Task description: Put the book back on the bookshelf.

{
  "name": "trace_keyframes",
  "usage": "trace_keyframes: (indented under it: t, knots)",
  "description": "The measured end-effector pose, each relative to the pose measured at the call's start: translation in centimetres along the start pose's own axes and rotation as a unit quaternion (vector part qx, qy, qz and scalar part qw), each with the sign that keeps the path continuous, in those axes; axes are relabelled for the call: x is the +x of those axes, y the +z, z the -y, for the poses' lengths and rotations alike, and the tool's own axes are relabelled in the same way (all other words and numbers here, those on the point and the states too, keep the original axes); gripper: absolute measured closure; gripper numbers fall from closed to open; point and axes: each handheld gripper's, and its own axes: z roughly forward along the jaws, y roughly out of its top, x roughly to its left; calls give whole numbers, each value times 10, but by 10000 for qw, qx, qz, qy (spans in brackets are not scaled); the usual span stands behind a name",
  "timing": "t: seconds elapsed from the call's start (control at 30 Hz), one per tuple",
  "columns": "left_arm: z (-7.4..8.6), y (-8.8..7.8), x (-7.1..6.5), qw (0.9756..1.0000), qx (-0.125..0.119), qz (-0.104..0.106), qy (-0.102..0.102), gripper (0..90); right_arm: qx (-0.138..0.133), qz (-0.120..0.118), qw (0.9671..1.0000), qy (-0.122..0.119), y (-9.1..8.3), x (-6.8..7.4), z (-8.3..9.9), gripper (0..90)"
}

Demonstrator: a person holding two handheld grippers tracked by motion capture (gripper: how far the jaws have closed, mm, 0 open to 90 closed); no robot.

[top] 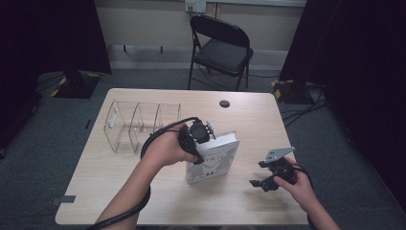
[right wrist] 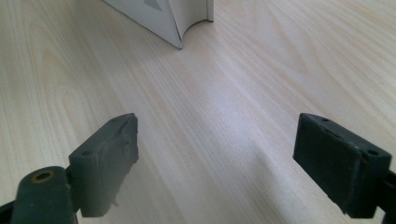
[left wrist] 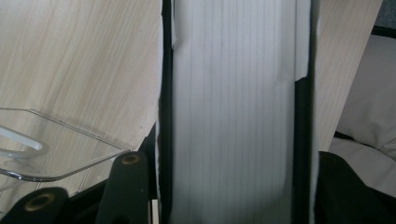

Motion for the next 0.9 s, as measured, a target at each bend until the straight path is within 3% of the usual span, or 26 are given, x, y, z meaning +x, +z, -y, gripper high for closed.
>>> trace_keyframes:
  t: [0.3,0.6,0.63,0.73,0.9]
  knots:
    - [0,0,-2,10000,7,-32,-19,524,123,166,9998,41,12,5,17,128]
    - [-4,1,0,9998,130,-104,51,506,129,399,9991,-92,21,11,26,128]
    - [-4,2,0,9999,49,-109,-8,499,91,358,9993,-34,22,12,27,127]
    - [-7,5,2,9996,202,-161,72,480,-15,353,9994,39,21,12,30,126]
    - [-14,18,1,9992,343,-7,183,471,-290,408,9987,93,22,13,37,121]
